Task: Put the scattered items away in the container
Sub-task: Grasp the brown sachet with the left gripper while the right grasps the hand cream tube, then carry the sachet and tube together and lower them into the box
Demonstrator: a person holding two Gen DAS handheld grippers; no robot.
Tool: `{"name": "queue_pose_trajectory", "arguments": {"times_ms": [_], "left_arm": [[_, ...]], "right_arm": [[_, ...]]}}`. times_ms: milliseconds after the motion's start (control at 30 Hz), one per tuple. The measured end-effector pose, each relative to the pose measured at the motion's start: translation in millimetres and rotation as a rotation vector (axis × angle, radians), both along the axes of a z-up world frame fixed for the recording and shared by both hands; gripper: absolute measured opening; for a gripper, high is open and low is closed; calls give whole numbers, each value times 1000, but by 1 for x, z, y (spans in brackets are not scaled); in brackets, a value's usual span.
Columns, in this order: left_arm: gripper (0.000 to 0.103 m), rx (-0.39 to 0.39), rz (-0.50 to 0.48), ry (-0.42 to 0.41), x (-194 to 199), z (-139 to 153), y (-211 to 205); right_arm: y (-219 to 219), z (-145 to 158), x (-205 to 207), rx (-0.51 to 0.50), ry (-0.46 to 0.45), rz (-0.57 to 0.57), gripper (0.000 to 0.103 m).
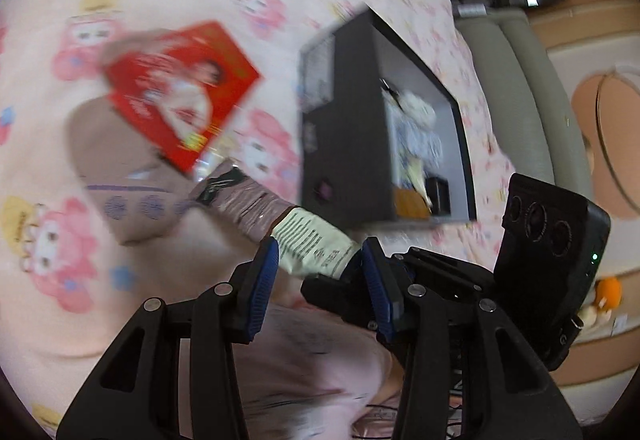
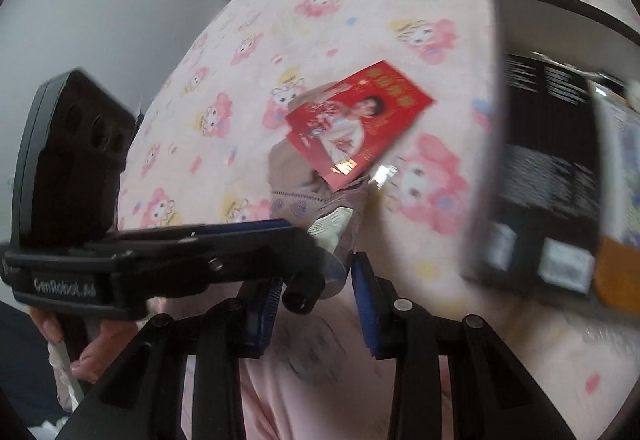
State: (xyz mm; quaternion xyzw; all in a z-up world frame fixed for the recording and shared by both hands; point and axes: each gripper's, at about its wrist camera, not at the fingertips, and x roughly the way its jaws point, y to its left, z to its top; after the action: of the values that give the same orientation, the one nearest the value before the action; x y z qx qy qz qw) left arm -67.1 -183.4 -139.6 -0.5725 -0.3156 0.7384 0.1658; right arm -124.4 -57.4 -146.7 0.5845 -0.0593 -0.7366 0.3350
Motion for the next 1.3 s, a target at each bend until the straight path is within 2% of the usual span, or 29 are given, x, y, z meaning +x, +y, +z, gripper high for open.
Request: {"name": "queue_pose_trajectory", "arguments": {"times_ms": [233,333,433,500,567,733,800,933,1100,1200,1300], "left_arm": [[45,9,-132,-23,6,-4,75],[43,-28,-146,-44,5,-13,101],[43,-72,-82,-89,3,-26,105],[43,-113,-27,-125,0,-35,100],[43,-164,-12,-146,-2,-41,103],[48,-257,-73,-168,-2,-53,123],[55,-291,-93,-174,-5,-59,130],[61,-325,-108,-220,-10,-69,131],[68,-324,-113,-250,-13,-77,129],[67,-262,-125,-249,-12,-78,128],[64,-190,-143,-189,-5,-68,127]], "right_arm": [[84,4,35,-41,-24,-67,28],[118,-5,44,-21,-34,-96,27],[146,-23,42,-47,-99,-148,28],[157,-26,43,-37,-92,-168,29],[164,-26,44,20,-65,-172,29],[196,-23,43,133,6,-240,29],[203,-21,42,99,8,-255,32],[200,-35,39,26,-53,-258,44],[189,-66,29,42,-174,-287,44],[192,-67,33,-12,-158,-290,45],[202,-60,38,-36,-121,-327,45]]}}
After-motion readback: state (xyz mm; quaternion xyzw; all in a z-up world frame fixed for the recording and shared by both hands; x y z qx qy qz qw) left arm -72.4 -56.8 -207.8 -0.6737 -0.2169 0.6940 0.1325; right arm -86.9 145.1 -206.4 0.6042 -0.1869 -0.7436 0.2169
